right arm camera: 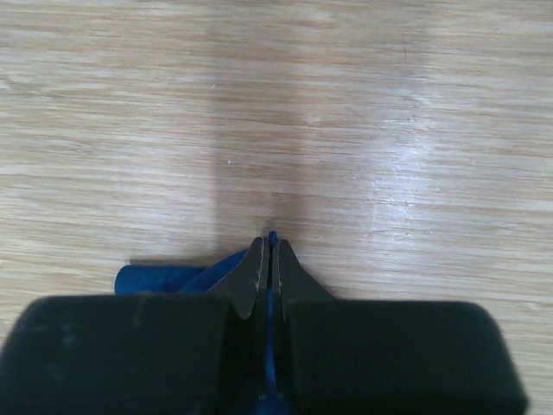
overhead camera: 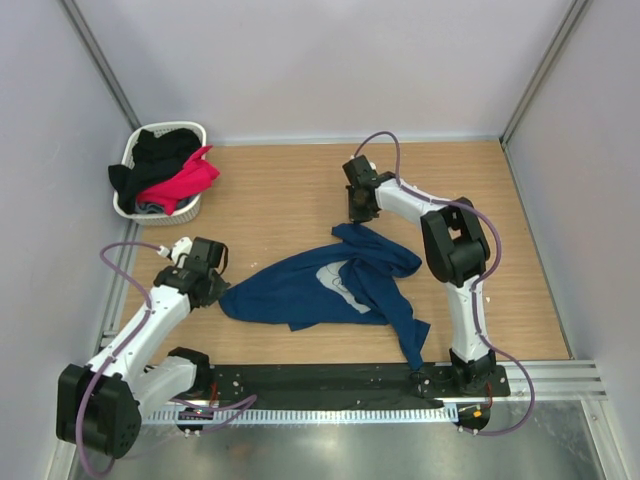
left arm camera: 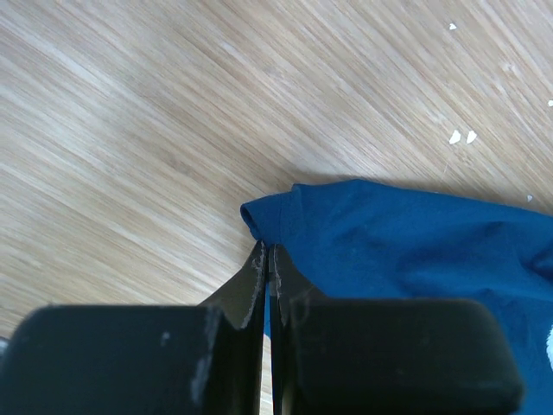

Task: Fold and stack the t-shirts
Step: Flatten the tshirt out

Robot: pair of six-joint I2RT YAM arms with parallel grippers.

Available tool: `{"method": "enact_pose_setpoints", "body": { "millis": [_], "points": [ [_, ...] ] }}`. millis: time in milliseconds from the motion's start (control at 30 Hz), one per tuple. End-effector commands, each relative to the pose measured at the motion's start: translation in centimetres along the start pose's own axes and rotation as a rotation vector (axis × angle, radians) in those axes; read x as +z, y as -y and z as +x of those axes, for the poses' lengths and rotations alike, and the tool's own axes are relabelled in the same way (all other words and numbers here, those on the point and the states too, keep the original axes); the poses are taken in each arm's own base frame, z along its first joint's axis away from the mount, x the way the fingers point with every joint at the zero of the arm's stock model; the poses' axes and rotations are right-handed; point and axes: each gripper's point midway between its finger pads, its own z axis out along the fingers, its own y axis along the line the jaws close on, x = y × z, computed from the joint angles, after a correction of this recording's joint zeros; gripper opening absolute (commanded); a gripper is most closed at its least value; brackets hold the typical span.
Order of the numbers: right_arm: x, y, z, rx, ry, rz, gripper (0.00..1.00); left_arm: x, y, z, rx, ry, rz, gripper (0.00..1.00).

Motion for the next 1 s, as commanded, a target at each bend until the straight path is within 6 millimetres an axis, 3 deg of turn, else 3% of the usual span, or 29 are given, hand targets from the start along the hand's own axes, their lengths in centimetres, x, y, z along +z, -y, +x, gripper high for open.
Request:
{"method": "enact_pose_setpoints", "body": {
  "millis": [0, 167, 200, 267, 300, 367, 400, 433, 467, 500, 533, 567, 633, 700, 733, 767, 800, 833, 933, 967],
  "points": [
    [-1.0, 1.5, 0.4, 0.003, 0.013, 0.083, 0.01, -1.3, 1.0, -2.4, 0.003, 0.068, 0.029, 0.0],
    [-8.8, 3.0, -7.6, 0.033, 0.265, 0.109, 0.01, -4.3, 3.1, -7.7, 0.108, 0.19, 0.051, 0.0],
    [-10.7, 2.9, -9.9, 0.048, 0.324, 0.086, 0.01, -6.4, 4.7, -10.3, 0.109, 0.254, 0.093, 0.0],
    [-13.9, 4.2, -13.1, 0.073, 0.394, 0.071, 0.01, -8.1, 6.3, -12.7, 0.154, 0.309, 0.131, 0.0],
    [-16.8, 4.0, -15.6, 0.082, 0.454, 0.042, 0.01, -10.5, 7.8, -15.0, 0.131, 0.368, 0.184, 0.0],
    [-20.3, 5.1, -18.3, 0.082, 0.535, 0.048, 0.01, -13.1, 9.6, -17.8, 0.115, 0.459, 0.256, 0.0],
    [-24.2, 5.4, -20.6, 0.09, 0.64, 0.052, 0.01, -14.2, 10.4, -19.0, 0.105, 0.498, 0.288, 0.0],
    [-26.3, 5.8, -21.7, 0.094, 0.699, 0.064, 0.01, -17.1, 11.9, -21.4, 0.079, 0.58, 0.365, 0.0],
    [-28.3, 6.3, -22.6, 0.072, 0.758, 0.078, 0.01, -18.4, 12.7, -22.4, 0.079, 0.615, 0.399, 0.0],
    [-32.3, 6.7, -24.0, 0.092, 0.87, 0.075, 0.01, -19.1, 13.3, -23.3, 0.116, 0.644, 0.409, 0.0],
    [-33.9, 6.9, -24.5, 0.091, 0.914, 0.074, 0.01, -22.1, 14.3, -25.2, 0.109, 0.706, 0.461, 0.0],
    [-36.8, 7.3, -25.3, 0.1, 0.98, 0.071, 0.01, -23.0, 14.5, -26.0, 0.116, 0.734, 0.466, 0.0],
    [-41.0, 7.7, -25.5, 0.109, 1.049, 0.061, 0.01, -26.0, 14.1, -28.3, 0.117, 0.825, 0.448, 0.0],
    [-44.5, 8.1, -25.4, 0.119, 1.111, 0.052, 0.01, -28.9, 13.1, -29.4, 0.113, 0.901, 0.461, 0.0],
    [-47.8, 8.6, -24.7, 0.134, 1.166, 0.041, 0.01, -30.2, 12.8, -29.8, 0.098, 0.935, 0.477, 0.0],
    [-48.9, 9.0, -24.2, 0.139, 1.184, 0.04, 0.01, -32.3, 12.3, -30.1, 0.08, 0.968, 0.512, 0.0],
    [-50.7, 9.3, -23.5, 0.144, 1.213, 0.032, 0.01, -33.5, 11.9, -30.1, 0.077, 0.987, 0.537, 0.0],
    [-53.9, 9.8, -22.2, 0.152, 1.263, 0.009, 0.01, -35.7, 10.8, -29.9, 0.063, 1.025, 0.574, 0.0],
    [-57.4, 10.3, -19.7, 0.152, 1.309, -0.036, 0.01, -38.7, 9.2, -29.0, 0.059, 1.065, 0.641, 0.01],
    [-59.7, 10.6, -18.1, 0.146, 1.338, -0.062, 0.01, -40.4, 7.8, -28.7, 0.037, 1.093, 0.663, 0.0]
  ]
}}
